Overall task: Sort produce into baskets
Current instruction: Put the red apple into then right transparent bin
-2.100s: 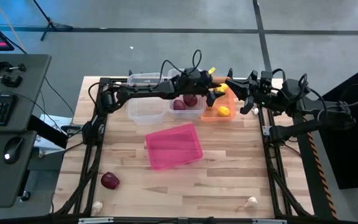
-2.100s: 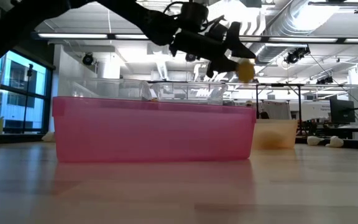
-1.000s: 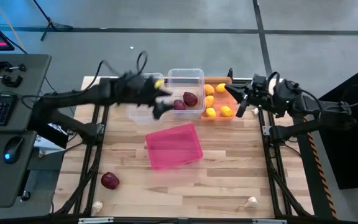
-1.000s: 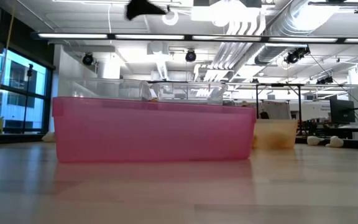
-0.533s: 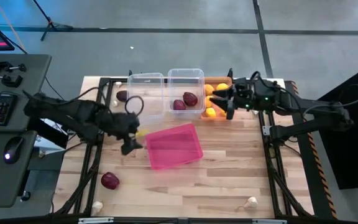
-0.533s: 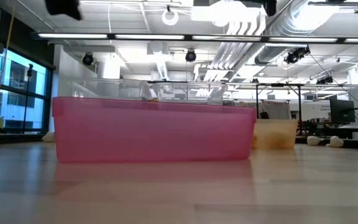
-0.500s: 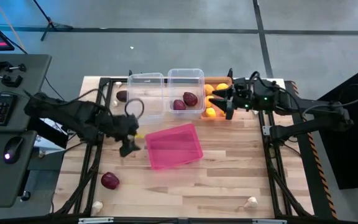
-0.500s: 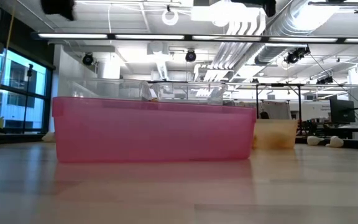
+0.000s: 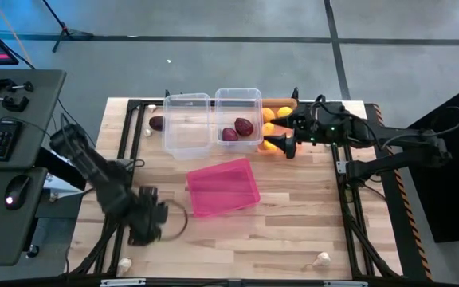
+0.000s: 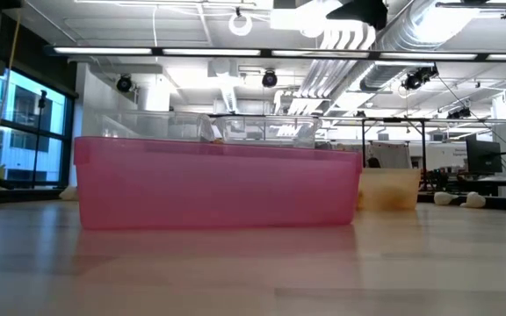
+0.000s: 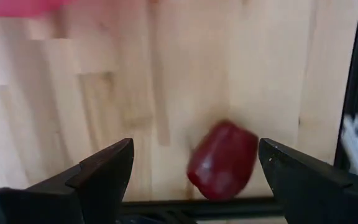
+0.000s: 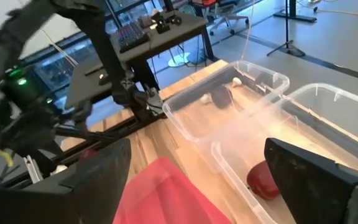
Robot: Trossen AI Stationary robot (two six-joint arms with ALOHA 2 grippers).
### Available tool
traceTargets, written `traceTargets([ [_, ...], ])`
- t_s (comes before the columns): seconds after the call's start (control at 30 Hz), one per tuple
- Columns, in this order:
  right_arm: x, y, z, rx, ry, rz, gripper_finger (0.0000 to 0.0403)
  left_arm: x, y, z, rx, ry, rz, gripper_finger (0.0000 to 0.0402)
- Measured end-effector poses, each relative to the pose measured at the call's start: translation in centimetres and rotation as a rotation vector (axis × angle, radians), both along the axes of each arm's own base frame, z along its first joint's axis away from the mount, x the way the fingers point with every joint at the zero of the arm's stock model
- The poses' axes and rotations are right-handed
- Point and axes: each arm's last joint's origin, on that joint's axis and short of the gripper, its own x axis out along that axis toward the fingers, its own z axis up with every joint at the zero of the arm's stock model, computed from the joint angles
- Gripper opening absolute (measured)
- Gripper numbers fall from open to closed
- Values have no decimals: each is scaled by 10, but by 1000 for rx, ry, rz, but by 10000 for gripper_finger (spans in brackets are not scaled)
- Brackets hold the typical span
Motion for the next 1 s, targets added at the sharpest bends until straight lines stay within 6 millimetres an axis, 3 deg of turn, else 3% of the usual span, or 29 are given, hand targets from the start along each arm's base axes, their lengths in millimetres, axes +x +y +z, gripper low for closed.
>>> traceTargets([
  [0.17,1,0,-4,4,39,0,360,-16,-41,-22,-7,66,-164,333],
  [0.33,2,0,-8,6,66,0,360,-26,-58,-29,-59,52,-216,333],
  [0.53,7,-1,-11,9,81,-1,360,-37,-47,-65,-39,172,-230,333],
  [0.73,14,-1,-17,35,104,-9,360,-33,-37,-81,0,154,-234,333],
  [1.0,19,-2,-21,46,121,-13,360,-43,-26,-110,-5,208,-241,333],
])
